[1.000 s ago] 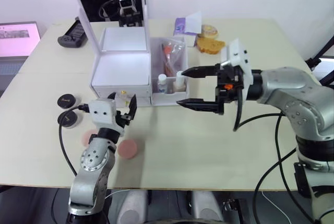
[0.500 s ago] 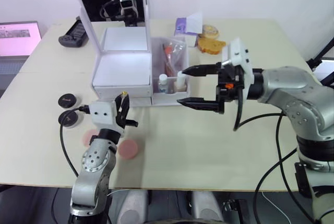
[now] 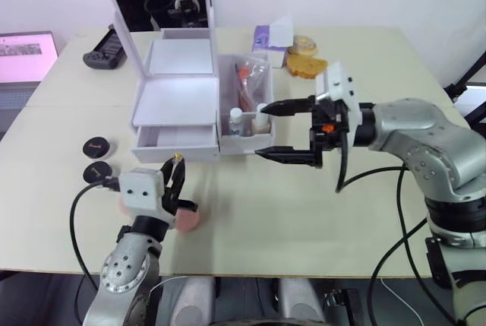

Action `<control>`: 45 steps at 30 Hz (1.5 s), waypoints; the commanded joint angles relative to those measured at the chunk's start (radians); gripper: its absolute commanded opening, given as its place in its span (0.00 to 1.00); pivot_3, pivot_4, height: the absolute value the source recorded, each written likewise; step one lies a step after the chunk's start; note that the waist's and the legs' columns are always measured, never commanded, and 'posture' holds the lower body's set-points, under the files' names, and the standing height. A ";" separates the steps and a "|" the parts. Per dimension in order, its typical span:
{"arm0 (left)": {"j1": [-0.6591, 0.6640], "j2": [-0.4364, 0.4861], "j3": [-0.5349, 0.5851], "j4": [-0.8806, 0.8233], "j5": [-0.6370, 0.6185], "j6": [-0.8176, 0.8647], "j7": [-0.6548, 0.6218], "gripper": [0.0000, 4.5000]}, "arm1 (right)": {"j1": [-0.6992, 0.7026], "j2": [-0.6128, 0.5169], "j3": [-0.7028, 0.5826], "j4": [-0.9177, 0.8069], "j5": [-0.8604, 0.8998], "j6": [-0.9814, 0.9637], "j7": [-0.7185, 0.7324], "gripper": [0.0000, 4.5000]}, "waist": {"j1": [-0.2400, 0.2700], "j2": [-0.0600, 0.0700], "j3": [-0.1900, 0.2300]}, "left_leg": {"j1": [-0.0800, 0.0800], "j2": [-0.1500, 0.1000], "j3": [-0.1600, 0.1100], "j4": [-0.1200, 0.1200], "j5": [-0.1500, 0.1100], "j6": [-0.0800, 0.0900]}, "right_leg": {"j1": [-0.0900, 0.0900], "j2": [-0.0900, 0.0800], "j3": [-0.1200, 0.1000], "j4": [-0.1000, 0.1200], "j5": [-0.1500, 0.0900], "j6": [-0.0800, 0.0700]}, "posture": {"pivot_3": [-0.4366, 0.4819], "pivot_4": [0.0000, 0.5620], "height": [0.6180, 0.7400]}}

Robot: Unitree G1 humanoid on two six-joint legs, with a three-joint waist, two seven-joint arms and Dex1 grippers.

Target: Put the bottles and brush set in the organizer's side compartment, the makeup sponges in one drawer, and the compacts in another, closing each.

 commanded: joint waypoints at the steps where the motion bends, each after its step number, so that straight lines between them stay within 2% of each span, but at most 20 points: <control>1: 0.010 0.000 0.002 -0.079 0.001 -0.005 0.004 0.06 | -0.026 0.008 -0.002 -0.006 -0.006 -0.021 0.009 1.00 | 0.000 0.000 0.000 | 0.000 0.000 0.000 0.000 0.000 0.000 | 0.000 0.000 0.000 0.000 0.000 0.000 | 0.48 0.27 1.00; 8: 0.096 0.015 0.003 -0.140 0.007 -0.004 -0.005 0.06 | -0.026 0.018 0.002 0.002 -0.015 -0.030 0.016 1.00 | -0.004 0.000 0.000 | -0.004 0.000 0.001 0.000 -0.001 0.001 | -0.003 0.000 0.000 -0.001 0.000 0.000 | 0.48 0.27 1.00; 16: 0.111 0.020 -0.004 -0.158 -0.002 -0.007 -0.014 0.06 | -0.014 0.022 -0.002 -0.008 -0.017 -0.029 0.013 1.00 | -0.003 0.000 0.000 | -0.010 0.000 0.001 0.001 -0.001 0.002 | -0.009 0.000 0.000 -0.001 0.000 0.001 | 0.48 0.27 1.00; 23: 0.179 0.028 -0.022 -0.206 -0.017 -0.004 -0.022 0.06 | -0.016 0.022 -0.004 -0.011 -0.016 -0.028 0.017 1.00 | -0.001 0.000 0.000 | -0.011 0.000 0.001 0.001 -0.001 0.002 | -0.011 0.000 0.000 -0.001 0.000 0.001 | 0.48 0.27 1.00; 36: 0.177 0.041 -0.029 -0.208 -0.015 -0.026 0.005 0.06 | -0.024 0.032 0.004 0.002 -0.020 -0.027 0.025 1.00 | -0.001 0.000 0.000 | -0.011 0.000 0.001 0.003 -0.001 0.002 | -0.010 0.000 0.000 0.001 0.001 -0.001 | 0.48 0.27 1.00; 41: 0.194 0.050 -0.004 -0.208 -0.061 -0.062 -0.006 0.59 | -0.030 0.039 0.007 0.011 -0.025 -0.033 0.031 1.00 | 0.000 0.000 0.000 | -0.011 0.000 0.001 0.004 -0.001 0.002 | -0.010 0.000 0.000 0.001 0.001 -0.001 | 0.48 0.27 1.00; 44: 0.300 0.089 0.024 -0.208 -0.117 -0.154 -0.042 0.93 | -0.036 0.035 0.002 0.020 -0.022 -0.034 0.048 1.00 | -0.003 0.001 0.000 | -0.011 0.000 0.001 0.004 -0.001 0.002 | -0.010 0.000 0.000 0.001 0.001 -0.002 | 0.48 0.27 1.00; 45: 0.347 0.098 0.030 -0.208 -0.142 -0.197 -0.052 0.99 | -0.036 0.031 0.000 0.025 -0.022 -0.037 0.055 1.00 | -0.003 0.000 0.000 | -0.010 0.000 0.001 0.004 -0.001 0.002 | -0.010 0.000 0.000 0.001 0.001 -0.002 | 0.48 0.27 1.00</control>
